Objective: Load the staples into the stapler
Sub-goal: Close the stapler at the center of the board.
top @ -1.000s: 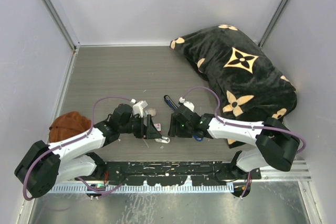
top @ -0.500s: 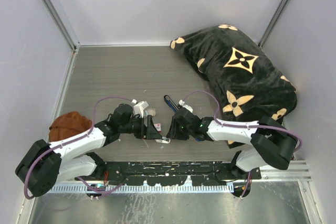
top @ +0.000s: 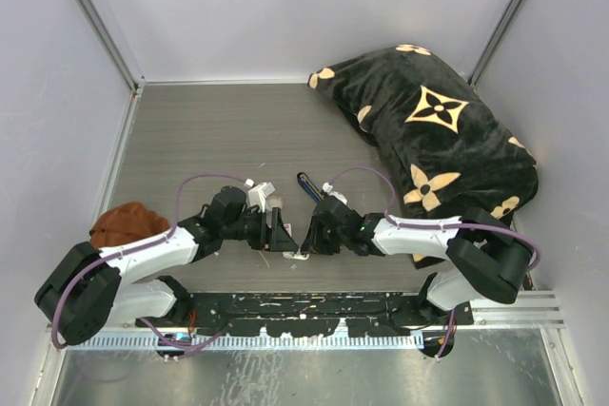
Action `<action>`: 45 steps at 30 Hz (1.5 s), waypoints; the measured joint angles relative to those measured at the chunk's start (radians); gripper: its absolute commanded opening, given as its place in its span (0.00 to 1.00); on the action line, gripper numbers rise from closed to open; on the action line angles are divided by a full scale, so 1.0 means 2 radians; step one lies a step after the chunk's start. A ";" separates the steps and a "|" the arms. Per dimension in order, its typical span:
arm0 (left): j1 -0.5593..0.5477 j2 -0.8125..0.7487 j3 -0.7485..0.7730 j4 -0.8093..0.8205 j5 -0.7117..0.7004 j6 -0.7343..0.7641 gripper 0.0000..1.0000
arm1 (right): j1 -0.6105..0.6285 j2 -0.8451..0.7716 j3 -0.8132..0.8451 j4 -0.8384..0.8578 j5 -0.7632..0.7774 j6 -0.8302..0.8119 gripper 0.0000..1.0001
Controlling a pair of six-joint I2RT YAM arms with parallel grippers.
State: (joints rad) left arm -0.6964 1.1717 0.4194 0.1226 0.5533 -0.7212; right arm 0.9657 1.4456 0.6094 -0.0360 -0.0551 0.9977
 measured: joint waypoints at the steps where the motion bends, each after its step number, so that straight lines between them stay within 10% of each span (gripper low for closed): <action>1: -0.002 0.003 0.001 0.003 0.001 -0.001 0.64 | 0.000 0.001 0.000 0.002 -0.001 0.000 0.23; 34: -0.016 -0.128 -0.006 -0.053 -0.126 -0.008 0.68 | -0.031 -0.086 -0.007 -0.073 0.040 -0.006 0.65; 45: -0.049 -0.110 -0.034 0.001 -0.109 0.159 0.63 | -0.074 -0.118 -0.010 -0.068 0.001 -0.030 0.68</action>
State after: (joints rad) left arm -0.7944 0.9508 0.3519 0.1249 0.3359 -0.4030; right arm 0.8185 1.2087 0.5888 -0.1730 -0.0532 0.9386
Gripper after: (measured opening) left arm 0.636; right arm 0.672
